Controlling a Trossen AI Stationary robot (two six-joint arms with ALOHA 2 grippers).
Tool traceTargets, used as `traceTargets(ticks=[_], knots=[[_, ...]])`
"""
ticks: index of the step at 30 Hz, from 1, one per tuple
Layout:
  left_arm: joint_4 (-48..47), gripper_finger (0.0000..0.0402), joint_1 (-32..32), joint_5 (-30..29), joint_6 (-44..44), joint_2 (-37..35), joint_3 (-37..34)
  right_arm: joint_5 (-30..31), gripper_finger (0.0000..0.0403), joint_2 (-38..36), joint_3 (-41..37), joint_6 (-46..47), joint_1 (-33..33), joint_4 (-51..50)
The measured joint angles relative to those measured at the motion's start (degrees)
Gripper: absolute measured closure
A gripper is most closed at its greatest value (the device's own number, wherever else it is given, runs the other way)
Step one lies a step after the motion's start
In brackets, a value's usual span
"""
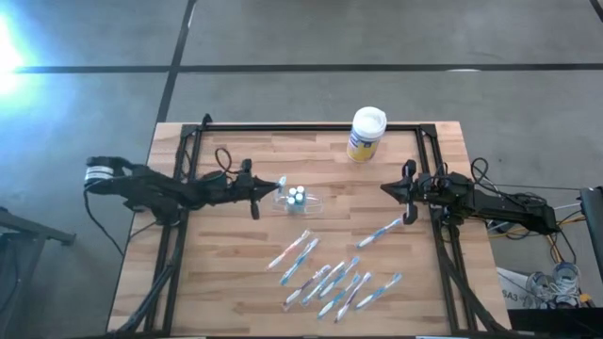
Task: Pick & Place toothbrushing station
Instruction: Put the blue toothbrush into the transparent organizer
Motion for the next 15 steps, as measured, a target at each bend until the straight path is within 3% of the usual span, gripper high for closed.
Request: traceTargets(ticks=[15], knots=[[0.14, 0.0399, 0.00, -1.14, -1.08, 7.66, 2.84, -0.05, 0.0394, 0.00, 0.00, 0.03, 0.02, 0.00]])
